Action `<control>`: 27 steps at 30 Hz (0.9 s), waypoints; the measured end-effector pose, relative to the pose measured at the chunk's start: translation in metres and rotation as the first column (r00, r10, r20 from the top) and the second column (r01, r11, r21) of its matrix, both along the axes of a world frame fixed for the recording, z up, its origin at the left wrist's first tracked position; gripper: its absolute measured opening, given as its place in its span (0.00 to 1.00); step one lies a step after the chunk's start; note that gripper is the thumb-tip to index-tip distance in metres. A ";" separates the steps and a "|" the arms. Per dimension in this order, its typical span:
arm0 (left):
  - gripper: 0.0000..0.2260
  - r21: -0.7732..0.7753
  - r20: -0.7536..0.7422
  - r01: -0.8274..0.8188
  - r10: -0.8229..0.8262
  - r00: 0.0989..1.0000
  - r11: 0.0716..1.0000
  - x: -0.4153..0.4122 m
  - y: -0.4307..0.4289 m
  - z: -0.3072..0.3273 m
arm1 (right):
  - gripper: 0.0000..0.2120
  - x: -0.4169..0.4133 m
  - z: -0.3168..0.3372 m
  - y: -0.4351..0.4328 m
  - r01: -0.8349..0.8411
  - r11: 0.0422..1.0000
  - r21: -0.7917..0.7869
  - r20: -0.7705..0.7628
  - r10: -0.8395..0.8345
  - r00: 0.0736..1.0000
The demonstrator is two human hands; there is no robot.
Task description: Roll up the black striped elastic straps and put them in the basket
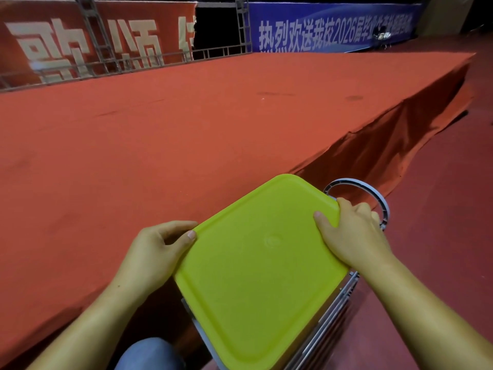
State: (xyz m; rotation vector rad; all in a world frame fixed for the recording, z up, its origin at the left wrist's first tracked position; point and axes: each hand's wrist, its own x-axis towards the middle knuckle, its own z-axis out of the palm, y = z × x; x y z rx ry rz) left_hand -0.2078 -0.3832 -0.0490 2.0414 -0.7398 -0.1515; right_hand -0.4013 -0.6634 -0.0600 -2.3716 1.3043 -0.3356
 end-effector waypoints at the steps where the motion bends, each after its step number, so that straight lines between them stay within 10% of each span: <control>1: 0.06 -0.001 -0.002 -0.006 0.006 1.000 1.000 0.000 0.001 -0.001 | 0.35 0.002 0.000 0.003 0.003 1.000 -0.017 0.002 -0.003 1.000; 22: 0.10 0.141 -0.028 0.005 -0.001 1.000 0.990 0.005 -0.017 -0.023 | 0.40 0.025 0.003 -0.009 -0.022 0.999 -0.031 -0.287 0.012 0.958; 27: 0.12 0.198 -0.028 0.057 -0.053 0.998 0.979 0.004 -0.018 -0.022 | 0.40 0.053 0.010 0.012 -0.312 0.946 -0.082 -0.290 0.277 0.916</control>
